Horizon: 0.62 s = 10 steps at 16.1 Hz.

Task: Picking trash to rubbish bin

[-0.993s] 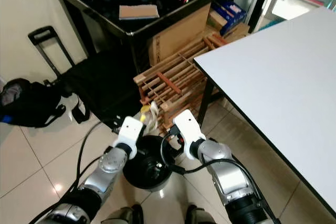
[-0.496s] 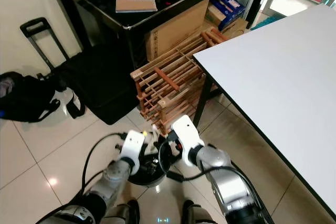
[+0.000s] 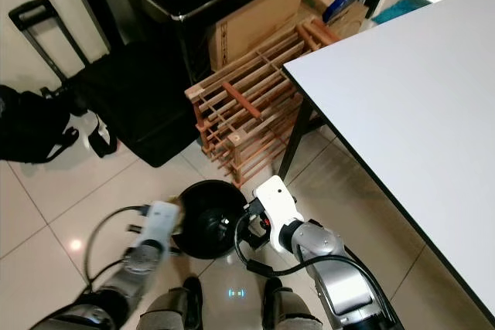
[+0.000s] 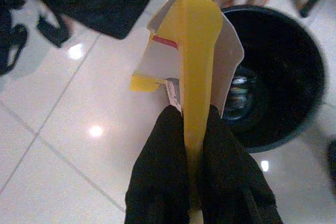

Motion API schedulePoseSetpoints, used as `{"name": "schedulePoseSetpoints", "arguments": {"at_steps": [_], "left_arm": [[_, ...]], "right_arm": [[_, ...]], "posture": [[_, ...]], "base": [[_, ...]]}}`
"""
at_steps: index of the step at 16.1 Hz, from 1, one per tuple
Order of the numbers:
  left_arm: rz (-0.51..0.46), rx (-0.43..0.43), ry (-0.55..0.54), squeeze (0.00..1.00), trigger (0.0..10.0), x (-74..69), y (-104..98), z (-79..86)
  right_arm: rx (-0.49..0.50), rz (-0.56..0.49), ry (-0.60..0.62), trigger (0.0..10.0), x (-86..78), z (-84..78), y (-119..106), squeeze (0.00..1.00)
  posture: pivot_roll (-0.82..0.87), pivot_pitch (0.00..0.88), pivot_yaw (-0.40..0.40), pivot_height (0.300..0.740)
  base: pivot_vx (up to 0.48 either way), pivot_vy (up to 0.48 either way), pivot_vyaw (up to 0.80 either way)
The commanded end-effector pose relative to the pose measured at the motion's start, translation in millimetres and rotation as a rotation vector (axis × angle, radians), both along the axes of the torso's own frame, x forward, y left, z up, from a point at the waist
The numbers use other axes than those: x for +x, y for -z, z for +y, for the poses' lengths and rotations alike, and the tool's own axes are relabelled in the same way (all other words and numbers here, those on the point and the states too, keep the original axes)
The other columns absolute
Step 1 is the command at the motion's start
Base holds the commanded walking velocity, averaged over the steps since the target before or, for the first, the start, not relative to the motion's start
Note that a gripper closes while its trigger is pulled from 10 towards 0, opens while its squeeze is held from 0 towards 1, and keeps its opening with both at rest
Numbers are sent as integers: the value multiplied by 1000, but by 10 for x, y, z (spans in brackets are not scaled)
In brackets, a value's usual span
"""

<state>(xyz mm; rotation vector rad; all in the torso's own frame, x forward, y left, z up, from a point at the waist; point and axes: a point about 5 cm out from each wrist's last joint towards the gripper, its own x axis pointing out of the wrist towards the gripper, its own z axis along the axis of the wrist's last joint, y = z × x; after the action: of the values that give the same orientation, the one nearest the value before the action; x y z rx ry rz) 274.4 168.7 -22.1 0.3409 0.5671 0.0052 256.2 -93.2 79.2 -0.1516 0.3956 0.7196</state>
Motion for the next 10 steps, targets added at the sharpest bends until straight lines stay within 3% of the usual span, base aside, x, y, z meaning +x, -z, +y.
{"name": "schedulePoseSetpoints", "arguments": {"at_steps": [1,4,5,6,10], "left_arm": [[28,8,-19,0,10000,-64,58,20],[3,-8,-18,0,10000,-11,13,8],[-28,-50,2,0,10000,32,-28,-51],[-74,-46,58,0,10000,109,-106,-141],[-74,-29,63,0,10000,125,-116,-143]], "right_arm": [[-3,9,-3,10000,-30,1,-2,0],[-3,11,-1,10000,-41,3,-19,0],[-3,13,-1,10000,-47,3,-24,0],[-5,16,-2,10000,-51,1,-24,0],[-3,10,5,10000,-37,12,-35,0]], "posture": [[-68,333,-29,740],[-72,334,-30,740],[-76,334,-33,740],[-76,333,-33,740],[-82,323,-29,740]], "base": [[0,0,0],[0,0,0],[0,0,0],[0,0,0],[0,0,0]]}}
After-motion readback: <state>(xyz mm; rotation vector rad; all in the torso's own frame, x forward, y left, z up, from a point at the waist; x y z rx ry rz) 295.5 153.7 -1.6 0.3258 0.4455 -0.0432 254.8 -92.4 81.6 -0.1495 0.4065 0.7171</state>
